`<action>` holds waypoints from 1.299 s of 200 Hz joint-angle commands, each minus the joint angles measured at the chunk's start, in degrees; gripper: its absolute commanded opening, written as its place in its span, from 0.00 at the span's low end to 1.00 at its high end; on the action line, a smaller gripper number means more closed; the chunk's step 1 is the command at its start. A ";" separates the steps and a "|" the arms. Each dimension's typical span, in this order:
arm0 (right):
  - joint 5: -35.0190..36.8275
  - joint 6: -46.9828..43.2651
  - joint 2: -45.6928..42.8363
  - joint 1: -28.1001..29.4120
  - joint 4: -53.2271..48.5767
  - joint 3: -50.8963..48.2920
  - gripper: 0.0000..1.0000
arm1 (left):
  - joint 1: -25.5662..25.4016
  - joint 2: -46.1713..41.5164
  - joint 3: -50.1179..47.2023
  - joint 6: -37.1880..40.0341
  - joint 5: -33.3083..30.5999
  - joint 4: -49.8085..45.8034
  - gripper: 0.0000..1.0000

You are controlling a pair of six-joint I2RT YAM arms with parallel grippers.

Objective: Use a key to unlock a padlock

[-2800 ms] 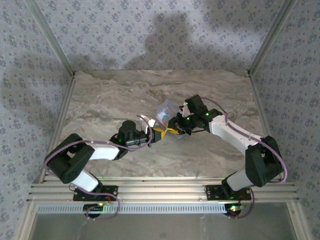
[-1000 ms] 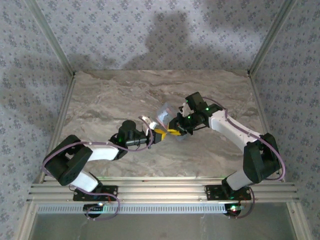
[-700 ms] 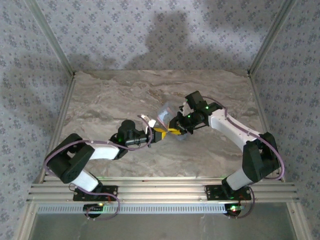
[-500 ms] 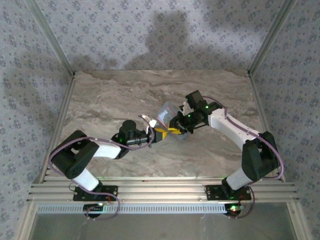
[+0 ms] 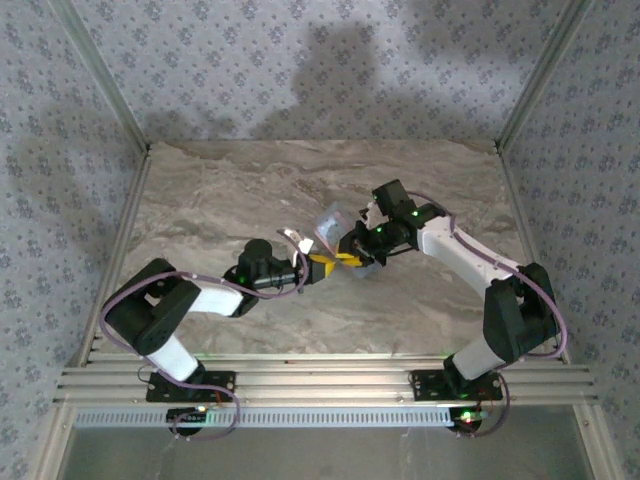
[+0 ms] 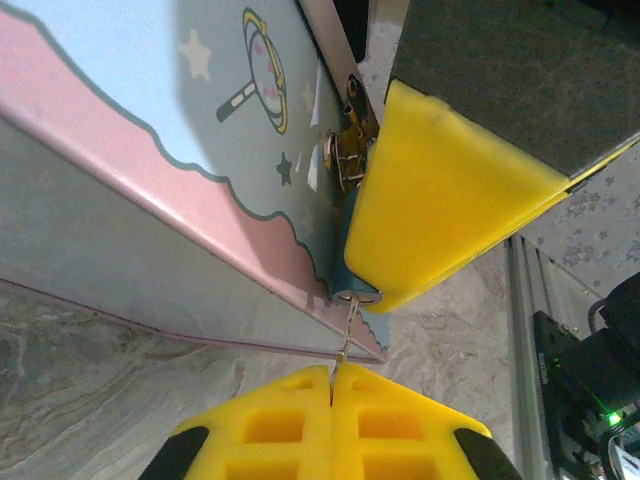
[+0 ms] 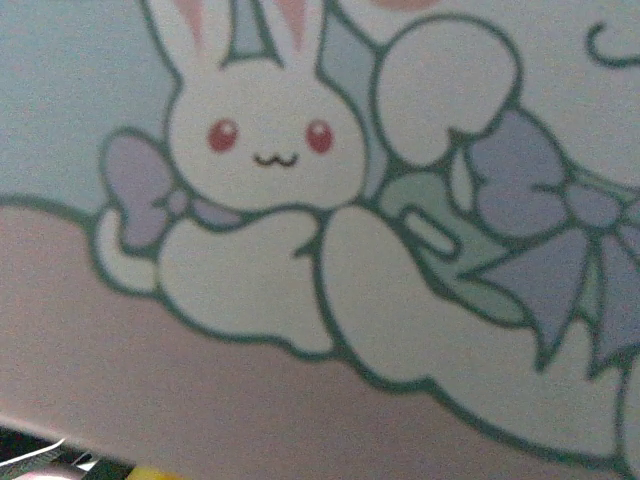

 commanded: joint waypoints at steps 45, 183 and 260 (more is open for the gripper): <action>-7.73 0.28 0.65 1.02 -0.98 -0.09 0.00 | -2.26 -7.41 0.81 8.49 -5.98 -0.14 0.00; -1.25 -1.88 4.01 2.69 -10.32 7.19 0.00 | -3.74 -9.87 5.19 15.24 -9.20 -11.09 0.00; -2.88 -2.76 3.33 2.16 -10.63 7.67 0.00 | 3.00 -7.56 3.58 -1.70 2.82 1.22 0.00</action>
